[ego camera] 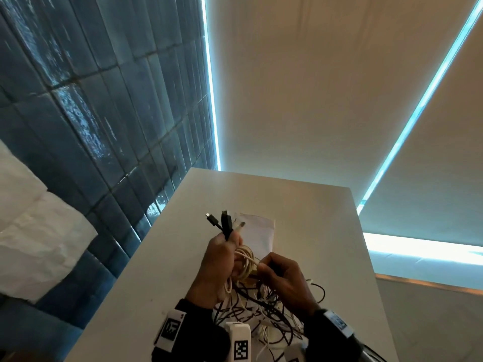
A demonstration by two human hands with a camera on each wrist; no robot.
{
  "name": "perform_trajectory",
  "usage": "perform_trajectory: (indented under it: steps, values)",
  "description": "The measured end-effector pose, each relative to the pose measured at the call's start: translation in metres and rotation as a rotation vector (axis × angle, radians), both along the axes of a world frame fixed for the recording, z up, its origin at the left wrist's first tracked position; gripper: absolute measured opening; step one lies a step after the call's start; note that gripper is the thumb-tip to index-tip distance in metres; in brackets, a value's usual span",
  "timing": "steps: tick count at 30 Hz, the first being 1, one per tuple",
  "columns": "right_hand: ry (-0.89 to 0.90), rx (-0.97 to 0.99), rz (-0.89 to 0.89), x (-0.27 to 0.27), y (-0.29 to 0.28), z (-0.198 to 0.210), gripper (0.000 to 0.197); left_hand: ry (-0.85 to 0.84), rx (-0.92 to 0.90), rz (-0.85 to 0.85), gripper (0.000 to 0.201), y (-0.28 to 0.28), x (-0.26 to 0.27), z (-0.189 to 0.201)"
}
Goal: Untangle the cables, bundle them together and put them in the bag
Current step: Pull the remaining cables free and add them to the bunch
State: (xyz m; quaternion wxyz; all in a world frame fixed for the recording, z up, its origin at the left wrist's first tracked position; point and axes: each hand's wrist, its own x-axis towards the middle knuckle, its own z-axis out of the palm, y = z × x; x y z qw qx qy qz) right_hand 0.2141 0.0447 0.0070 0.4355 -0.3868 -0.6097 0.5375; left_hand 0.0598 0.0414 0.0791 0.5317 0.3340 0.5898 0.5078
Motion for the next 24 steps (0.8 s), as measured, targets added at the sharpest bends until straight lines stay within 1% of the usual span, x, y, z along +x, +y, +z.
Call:
perform_trajectory:
  steps: [2, 4, 7, 9, 11, 13, 15, 18, 21, 24]
  values:
    - [0.003, -0.002, 0.03, 0.001, -0.001, -0.002, 0.024, 0.012, -0.023, -0.008, 0.034, -0.002, -0.001, -0.002]
    - [-0.019, 0.001, 0.06, 0.003, -0.003, -0.004, 0.021, 0.002, -0.046, -0.024, 0.033, -0.004, -0.002, -0.001]
    - [-0.076, -0.001, 0.049, 0.007, -0.001, -0.015, 0.031, -0.036, -0.04, -0.023, 0.033, -0.008, -0.008, 0.012]
    - [-0.126, 0.0, 0.029, 0.011, -0.002, -0.027, 0.036, -0.104, 0.004, -0.006, 0.032, -0.011, -0.016, 0.028]
    - [-0.134, -0.04, 0.008, 0.017, -0.004, -0.04, 0.041, -0.154, 0.05, 0.037, 0.027, -0.014, -0.026, 0.045]
    - [-0.138, -0.087, -0.012, 0.021, -0.005, -0.05, 0.046, -0.139, 0.089, 0.091, 0.027, -0.013, -0.035, 0.055]
    - [-0.147, -0.109, 0.005, 0.018, -0.005, -0.054, 0.045, -0.14, 0.094, 0.137, 0.028, -0.014, -0.038, 0.055]
    - [-0.194, -0.117, -0.002, 0.013, 0.002, -0.057, 0.04, -0.177, 0.082, 0.14, 0.028, -0.016, -0.035, 0.05]
    - [-0.188, -0.141, -0.078, 0.01, 0.01, -0.053, 0.036, -0.102, 0.064, 0.122, 0.03, -0.015, -0.038, 0.04]
    - [-0.108, -0.154, -0.172, 0.001, 0.014, -0.033, 0.025, 0.07, 0.014, 0.128, 0.034, -0.009, -0.036, 0.019]
